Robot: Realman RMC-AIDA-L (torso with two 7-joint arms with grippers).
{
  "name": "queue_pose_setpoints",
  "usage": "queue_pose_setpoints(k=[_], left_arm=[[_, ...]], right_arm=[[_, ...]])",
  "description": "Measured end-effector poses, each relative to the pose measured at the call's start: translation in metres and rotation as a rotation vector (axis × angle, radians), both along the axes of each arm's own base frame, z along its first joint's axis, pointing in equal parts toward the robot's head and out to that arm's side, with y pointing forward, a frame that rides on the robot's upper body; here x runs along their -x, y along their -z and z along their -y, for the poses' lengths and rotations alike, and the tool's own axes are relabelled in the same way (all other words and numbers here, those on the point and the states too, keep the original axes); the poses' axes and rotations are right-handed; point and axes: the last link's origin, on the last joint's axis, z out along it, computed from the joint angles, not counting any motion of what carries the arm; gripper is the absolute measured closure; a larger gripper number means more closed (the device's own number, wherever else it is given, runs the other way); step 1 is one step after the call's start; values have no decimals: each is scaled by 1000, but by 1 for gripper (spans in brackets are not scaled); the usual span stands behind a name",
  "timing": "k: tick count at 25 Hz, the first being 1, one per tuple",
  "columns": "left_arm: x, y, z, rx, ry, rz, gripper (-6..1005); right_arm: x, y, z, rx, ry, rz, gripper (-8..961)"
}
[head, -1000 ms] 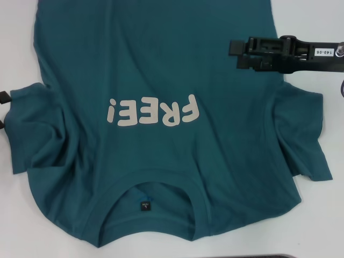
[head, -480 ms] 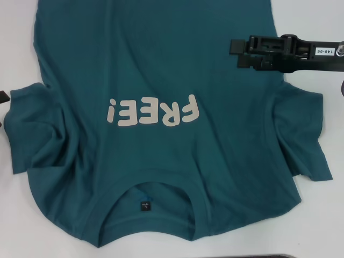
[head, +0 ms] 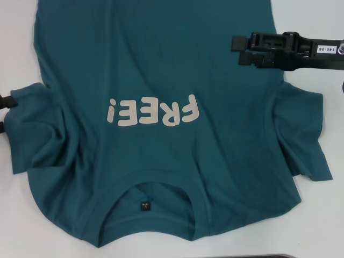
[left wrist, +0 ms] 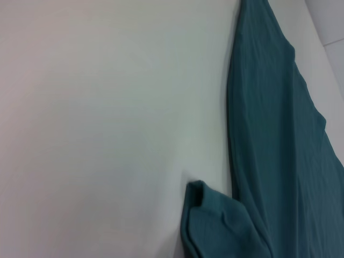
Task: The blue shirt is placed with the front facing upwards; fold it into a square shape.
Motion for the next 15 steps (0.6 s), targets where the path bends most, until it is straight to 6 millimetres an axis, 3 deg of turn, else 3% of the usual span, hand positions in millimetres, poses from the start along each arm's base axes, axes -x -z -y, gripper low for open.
queue_pose_setpoints(k=[15], left_arm=[[-13, 14, -13, 56, 59, -1, 259]], right_arm=[[-1, -1, 0, -4, 5, 0, 86]])
